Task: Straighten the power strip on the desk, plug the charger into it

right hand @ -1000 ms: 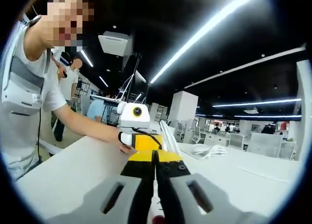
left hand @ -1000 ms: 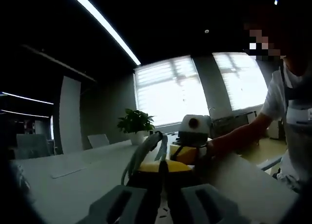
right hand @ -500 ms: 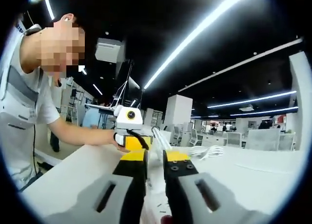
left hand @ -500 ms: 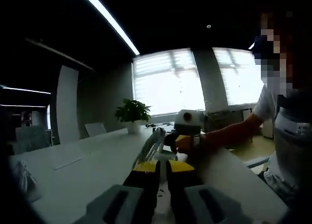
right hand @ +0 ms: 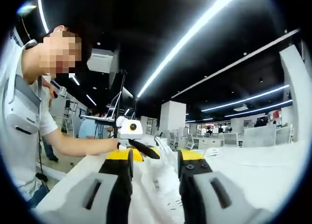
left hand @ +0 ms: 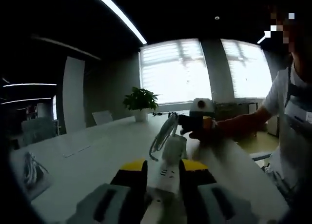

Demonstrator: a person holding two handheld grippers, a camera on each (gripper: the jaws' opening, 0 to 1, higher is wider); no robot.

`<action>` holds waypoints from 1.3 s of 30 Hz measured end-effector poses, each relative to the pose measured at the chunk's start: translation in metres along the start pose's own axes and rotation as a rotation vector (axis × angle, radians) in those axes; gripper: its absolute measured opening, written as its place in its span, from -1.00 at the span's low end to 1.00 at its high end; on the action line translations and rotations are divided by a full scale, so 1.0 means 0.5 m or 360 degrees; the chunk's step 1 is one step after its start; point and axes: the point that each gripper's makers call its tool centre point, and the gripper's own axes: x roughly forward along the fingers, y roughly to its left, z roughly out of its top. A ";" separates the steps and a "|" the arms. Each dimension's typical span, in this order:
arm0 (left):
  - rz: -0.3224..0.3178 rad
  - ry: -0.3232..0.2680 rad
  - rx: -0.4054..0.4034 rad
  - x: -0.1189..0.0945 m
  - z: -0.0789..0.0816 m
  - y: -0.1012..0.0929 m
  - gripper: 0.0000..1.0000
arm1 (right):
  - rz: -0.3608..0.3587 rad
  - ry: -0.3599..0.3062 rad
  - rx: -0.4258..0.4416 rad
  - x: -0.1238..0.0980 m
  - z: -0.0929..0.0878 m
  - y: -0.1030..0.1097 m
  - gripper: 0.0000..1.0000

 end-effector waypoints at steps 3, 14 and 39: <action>0.0108 0.0034 0.0010 -0.016 -0.016 -0.003 -0.27 | -0.0085 0.0046 0.0085 -0.036 0.001 -0.008 -0.41; 0.0475 -0.0342 -0.0163 -0.138 0.053 -0.031 -0.13 | -0.0226 0.0555 0.0057 -0.127 -0.021 0.000 -0.28; 0.0571 -0.0160 -0.0124 -0.218 0.109 -0.229 0.39 | -0.0323 0.0709 -0.0023 -0.243 0.121 0.055 -0.19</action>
